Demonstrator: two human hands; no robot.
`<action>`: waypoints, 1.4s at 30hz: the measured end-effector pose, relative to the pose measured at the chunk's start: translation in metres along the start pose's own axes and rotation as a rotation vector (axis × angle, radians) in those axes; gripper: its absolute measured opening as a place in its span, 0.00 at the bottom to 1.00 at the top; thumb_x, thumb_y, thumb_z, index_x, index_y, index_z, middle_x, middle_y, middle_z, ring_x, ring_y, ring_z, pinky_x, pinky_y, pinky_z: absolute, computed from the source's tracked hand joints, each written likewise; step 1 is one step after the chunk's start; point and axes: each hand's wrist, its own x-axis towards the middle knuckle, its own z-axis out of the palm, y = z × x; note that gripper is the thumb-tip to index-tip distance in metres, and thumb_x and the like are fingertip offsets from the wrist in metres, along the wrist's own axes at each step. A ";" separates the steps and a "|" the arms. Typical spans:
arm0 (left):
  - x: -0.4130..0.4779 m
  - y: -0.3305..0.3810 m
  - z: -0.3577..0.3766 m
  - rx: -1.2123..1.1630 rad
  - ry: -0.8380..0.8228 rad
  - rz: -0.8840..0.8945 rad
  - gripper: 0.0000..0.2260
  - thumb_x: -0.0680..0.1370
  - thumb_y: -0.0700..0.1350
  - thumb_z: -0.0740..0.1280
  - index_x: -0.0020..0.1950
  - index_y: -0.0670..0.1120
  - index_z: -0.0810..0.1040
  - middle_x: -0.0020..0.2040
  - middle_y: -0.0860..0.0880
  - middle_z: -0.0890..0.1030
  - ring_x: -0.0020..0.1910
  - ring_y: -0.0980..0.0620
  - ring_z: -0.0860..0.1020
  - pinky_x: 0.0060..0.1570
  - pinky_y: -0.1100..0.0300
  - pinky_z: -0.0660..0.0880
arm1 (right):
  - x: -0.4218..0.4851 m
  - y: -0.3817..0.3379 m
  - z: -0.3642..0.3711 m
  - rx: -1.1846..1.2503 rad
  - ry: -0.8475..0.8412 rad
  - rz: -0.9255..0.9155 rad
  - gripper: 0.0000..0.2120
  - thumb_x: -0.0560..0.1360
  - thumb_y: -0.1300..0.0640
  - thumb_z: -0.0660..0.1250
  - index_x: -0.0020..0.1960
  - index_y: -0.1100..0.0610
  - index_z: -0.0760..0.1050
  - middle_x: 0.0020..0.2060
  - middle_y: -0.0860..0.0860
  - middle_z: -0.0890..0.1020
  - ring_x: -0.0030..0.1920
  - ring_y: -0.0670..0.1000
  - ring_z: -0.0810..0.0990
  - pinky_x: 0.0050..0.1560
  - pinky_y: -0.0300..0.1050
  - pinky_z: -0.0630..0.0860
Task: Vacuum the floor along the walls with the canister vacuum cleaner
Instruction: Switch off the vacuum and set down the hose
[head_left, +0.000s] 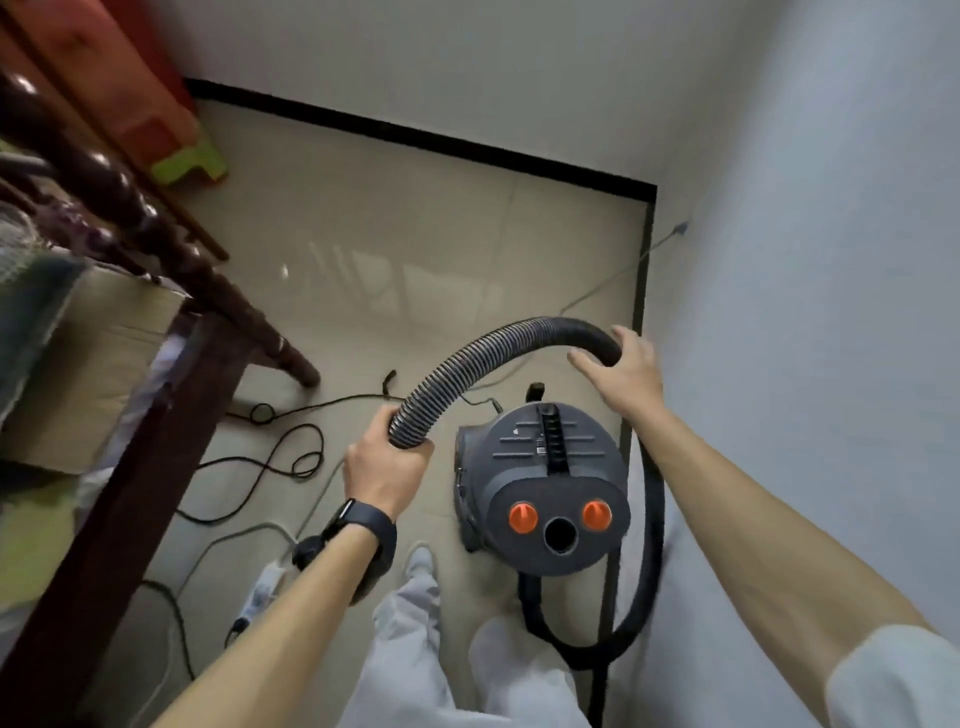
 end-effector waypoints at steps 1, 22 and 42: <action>0.001 -0.008 0.002 -0.017 0.057 -0.068 0.10 0.71 0.47 0.70 0.50 0.56 0.74 0.35 0.53 0.79 0.36 0.51 0.77 0.37 0.58 0.71 | 0.004 0.006 0.011 0.010 -0.029 0.001 0.37 0.76 0.38 0.72 0.79 0.51 0.63 0.77 0.56 0.65 0.75 0.59 0.67 0.75 0.55 0.65; -0.012 -0.214 0.052 -0.228 0.206 -0.582 0.16 0.60 0.47 0.75 0.46 0.52 0.76 0.40 0.47 0.82 0.40 0.41 0.81 0.41 0.49 0.78 | 0.082 0.098 0.194 -0.403 -0.295 -0.065 0.39 0.77 0.54 0.66 0.84 0.51 0.51 0.83 0.57 0.53 0.81 0.63 0.55 0.79 0.56 0.57; 0.051 -0.259 0.119 -0.561 0.403 -0.934 0.11 0.61 0.45 0.72 0.39 0.53 0.73 0.32 0.52 0.77 0.33 0.48 0.77 0.37 0.57 0.72 | 0.108 0.099 0.225 -0.721 -0.328 -0.175 0.30 0.79 0.39 0.57 0.75 0.55 0.68 0.76 0.61 0.66 0.72 0.67 0.70 0.73 0.60 0.66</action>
